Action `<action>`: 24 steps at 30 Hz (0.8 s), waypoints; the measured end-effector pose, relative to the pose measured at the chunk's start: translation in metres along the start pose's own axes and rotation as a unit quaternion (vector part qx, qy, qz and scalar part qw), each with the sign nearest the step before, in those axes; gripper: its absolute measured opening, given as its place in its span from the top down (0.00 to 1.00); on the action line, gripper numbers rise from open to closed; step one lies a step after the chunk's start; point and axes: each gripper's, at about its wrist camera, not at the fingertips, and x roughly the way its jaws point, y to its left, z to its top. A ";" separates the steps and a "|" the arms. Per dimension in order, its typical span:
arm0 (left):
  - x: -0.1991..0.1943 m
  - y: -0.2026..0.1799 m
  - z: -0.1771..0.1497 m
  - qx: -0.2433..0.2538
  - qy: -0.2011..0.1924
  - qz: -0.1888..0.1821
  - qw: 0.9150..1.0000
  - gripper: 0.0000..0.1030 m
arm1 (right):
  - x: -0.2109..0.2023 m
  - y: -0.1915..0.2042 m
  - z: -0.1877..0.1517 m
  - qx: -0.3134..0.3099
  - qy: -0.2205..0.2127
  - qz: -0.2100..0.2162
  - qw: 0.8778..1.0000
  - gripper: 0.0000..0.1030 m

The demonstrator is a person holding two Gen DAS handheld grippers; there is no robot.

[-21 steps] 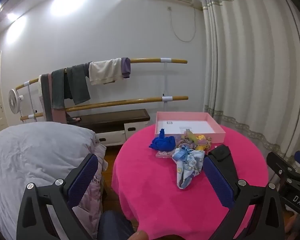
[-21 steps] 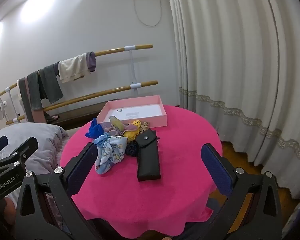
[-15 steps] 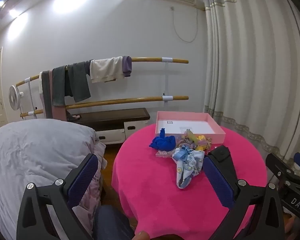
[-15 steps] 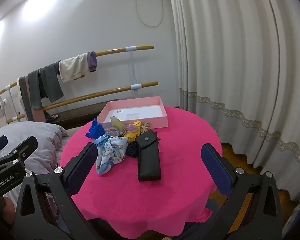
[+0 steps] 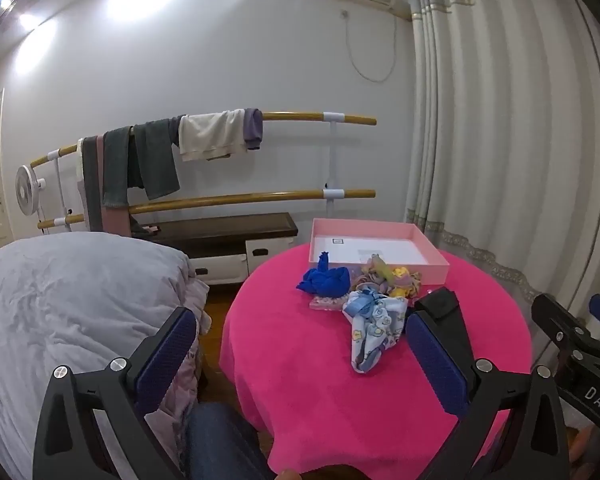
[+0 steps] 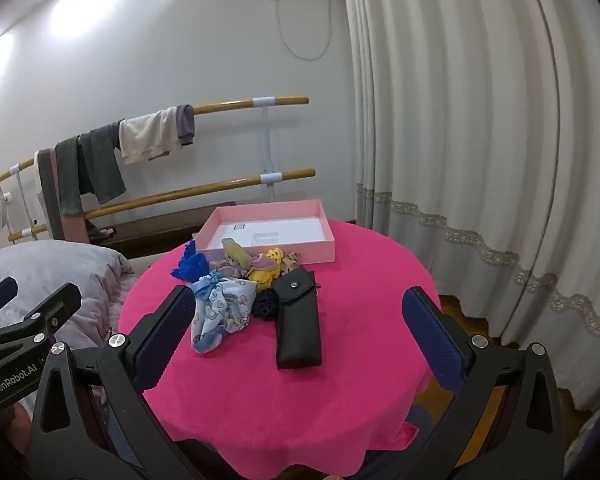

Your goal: Organize soft objects

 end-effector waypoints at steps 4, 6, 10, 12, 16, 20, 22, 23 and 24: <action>-0.003 0.000 0.003 0.001 -0.007 0.001 1.000 0.00 | -0.002 -0.001 0.001 0.002 -0.005 0.002 1.000 0.00; -0.004 0.000 0.002 -0.001 -0.010 0.000 1.000 0.00 | -0.003 -0.002 0.002 0.001 -0.005 0.003 1.000 0.00; -0.006 0.000 0.001 -0.006 -0.013 -0.003 1.000 0.00 | -0.003 0.000 0.001 -0.002 -0.006 0.001 1.000 0.00; -0.005 0.000 0.000 -0.005 -0.012 -0.002 1.000 0.00 | -0.003 -0.001 0.001 0.000 -0.007 -0.001 1.000 0.00; -0.004 0.001 0.003 -0.008 -0.011 -0.001 1.000 0.00 | -0.002 -0.001 -0.001 0.000 -0.008 -0.001 1.000 0.00; -0.002 0.001 0.004 -0.010 -0.013 -0.002 1.000 0.00 | 0.000 -0.003 -0.002 -0.001 -0.007 0.000 1.000 0.00; -0.001 0.000 0.003 -0.009 -0.013 -0.003 1.000 0.00 | -0.001 -0.002 -0.003 -0.003 -0.008 0.001 1.000 0.00; 0.000 0.000 0.003 -0.009 -0.013 -0.004 1.000 0.00 | -0.001 0.000 -0.004 -0.004 -0.008 0.000 1.000 0.00; 0.001 -0.001 0.003 -0.009 -0.013 -0.005 1.000 0.00 | -0.001 -0.001 -0.004 -0.005 -0.009 0.000 1.000 0.00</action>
